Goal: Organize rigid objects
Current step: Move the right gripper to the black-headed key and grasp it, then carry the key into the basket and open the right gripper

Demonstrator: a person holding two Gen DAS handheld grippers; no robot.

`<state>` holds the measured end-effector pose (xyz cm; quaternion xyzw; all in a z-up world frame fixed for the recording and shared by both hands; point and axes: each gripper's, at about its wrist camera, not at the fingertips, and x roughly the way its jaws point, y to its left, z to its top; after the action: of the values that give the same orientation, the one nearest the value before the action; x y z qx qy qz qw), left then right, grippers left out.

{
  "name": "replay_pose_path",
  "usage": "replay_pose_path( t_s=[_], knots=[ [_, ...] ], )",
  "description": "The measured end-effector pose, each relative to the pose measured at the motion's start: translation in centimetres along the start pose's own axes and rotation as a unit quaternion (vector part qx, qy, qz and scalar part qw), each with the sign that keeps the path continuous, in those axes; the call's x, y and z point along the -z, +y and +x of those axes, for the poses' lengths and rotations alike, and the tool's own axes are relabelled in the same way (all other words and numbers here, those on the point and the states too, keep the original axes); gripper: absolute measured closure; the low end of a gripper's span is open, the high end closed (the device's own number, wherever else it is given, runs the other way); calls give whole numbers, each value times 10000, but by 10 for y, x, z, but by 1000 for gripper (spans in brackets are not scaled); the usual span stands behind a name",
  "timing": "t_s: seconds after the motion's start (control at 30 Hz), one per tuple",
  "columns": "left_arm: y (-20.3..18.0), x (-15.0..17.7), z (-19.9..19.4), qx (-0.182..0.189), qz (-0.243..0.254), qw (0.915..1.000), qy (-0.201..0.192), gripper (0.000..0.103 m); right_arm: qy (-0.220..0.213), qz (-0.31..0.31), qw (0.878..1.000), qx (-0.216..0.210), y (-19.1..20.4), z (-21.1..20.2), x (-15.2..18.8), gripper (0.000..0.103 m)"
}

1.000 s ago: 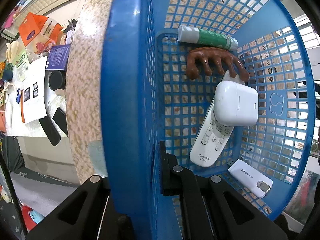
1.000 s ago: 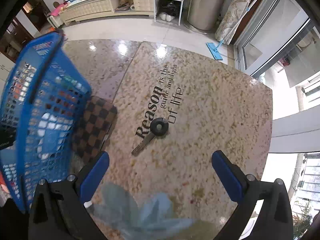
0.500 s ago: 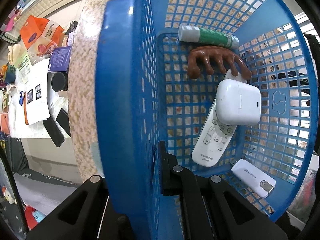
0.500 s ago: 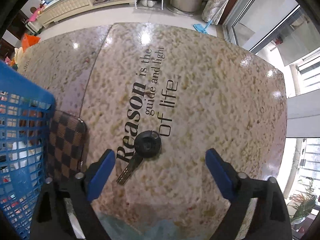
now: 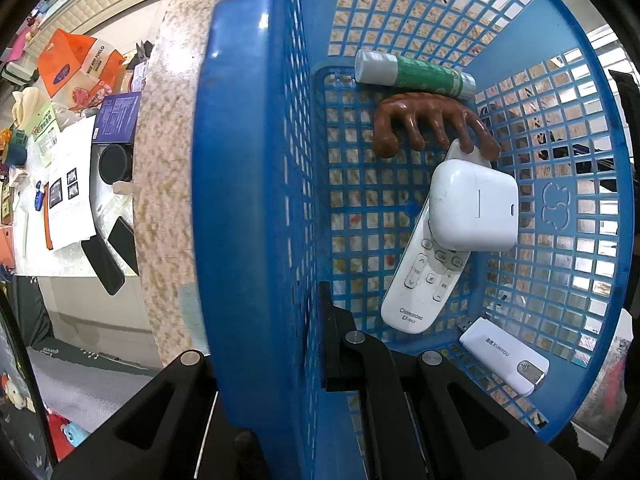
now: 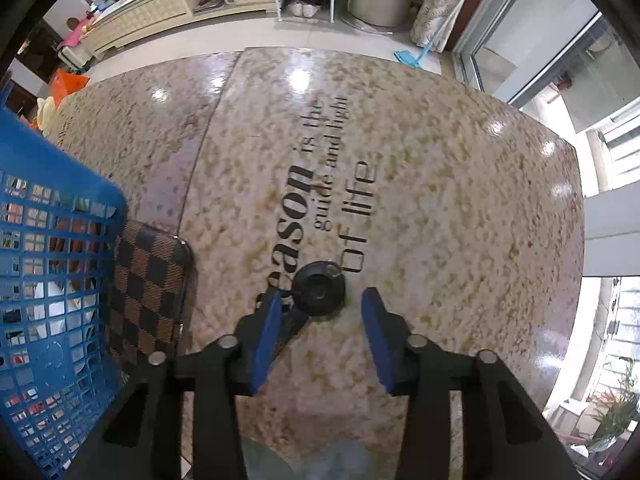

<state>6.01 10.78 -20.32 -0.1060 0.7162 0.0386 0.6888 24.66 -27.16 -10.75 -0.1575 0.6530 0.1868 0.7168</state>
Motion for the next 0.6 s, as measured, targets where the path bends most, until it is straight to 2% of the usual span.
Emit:
replay_pose_path(
  t_s=[0.03, 0.27, 0.6],
  knots=[
    [0, 0, 0, 4, -3, 10000, -1, 99, -2, -32, 10000, -6, 3, 1, 2, 77],
    [1, 0, 0, 7, 0, 10000, 0, 99, -21, -134, 9999, -41, 14, -1, 10, 78],
    [-6, -1, 1, -81, 2, 10000, 27, 99, -89, -24, 9999, -63, -5, -11, 35, 78]
  ],
)
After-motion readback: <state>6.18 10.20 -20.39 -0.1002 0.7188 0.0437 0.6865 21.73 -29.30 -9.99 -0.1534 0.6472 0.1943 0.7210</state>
